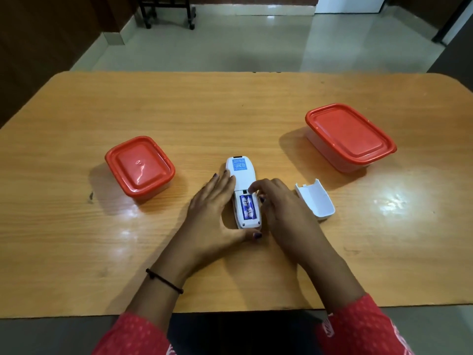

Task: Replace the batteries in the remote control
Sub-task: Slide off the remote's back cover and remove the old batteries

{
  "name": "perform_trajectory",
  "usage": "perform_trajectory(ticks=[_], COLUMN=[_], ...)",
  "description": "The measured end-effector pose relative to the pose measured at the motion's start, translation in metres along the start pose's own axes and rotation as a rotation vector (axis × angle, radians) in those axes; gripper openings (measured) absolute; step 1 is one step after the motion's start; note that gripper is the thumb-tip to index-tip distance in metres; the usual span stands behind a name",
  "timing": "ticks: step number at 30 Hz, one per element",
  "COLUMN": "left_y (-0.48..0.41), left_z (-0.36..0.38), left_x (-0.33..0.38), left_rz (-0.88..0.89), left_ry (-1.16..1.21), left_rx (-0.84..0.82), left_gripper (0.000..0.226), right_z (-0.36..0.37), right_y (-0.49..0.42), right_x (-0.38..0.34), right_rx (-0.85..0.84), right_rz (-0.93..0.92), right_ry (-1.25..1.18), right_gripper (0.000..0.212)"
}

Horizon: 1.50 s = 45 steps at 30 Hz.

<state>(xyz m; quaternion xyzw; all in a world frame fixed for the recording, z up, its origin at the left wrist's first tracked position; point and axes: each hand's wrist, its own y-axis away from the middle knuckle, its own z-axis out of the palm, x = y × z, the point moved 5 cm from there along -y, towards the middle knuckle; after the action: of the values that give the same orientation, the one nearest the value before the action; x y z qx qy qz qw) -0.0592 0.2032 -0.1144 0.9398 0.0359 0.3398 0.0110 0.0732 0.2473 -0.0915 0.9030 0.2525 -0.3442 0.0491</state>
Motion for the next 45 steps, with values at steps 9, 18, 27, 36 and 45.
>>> perform_trajectory(ticks=[9, 18, 27, 36, 45], left_y=[-0.002, -0.002, -0.001, 0.0, -0.002], left_z=[0.002, 0.002, 0.002, 0.002, 0.003], left_x=[-0.003, -0.003, -0.002, -0.001, -0.003], left_rz=[0.008, -0.01, -0.027, -0.036, -0.02], left_ry=[-0.013, 0.042, 0.058, 0.068, 0.048], left_rx=[0.034, 0.054, 0.042, 0.049, 0.023], left_gripper=[0.109, 0.106, 0.103, 0.108, 0.099], right_z=[-0.001, 0.013, 0.012, 0.008, 0.006], right_y=[-0.007, -0.017, -0.021, -0.003, 0.001], right_x=[-0.011, -0.014, -0.017, -0.006, -0.02], right_rx=[0.076, -0.009, -0.005, 0.057, 0.169], right_rz=[-0.02, 0.047, 0.039, 0.038, -0.074], right_ry=[0.032, 0.045, -0.032, -0.147, 0.094], right_gripper=[0.015, 0.016, 0.013, 0.01, 0.02])
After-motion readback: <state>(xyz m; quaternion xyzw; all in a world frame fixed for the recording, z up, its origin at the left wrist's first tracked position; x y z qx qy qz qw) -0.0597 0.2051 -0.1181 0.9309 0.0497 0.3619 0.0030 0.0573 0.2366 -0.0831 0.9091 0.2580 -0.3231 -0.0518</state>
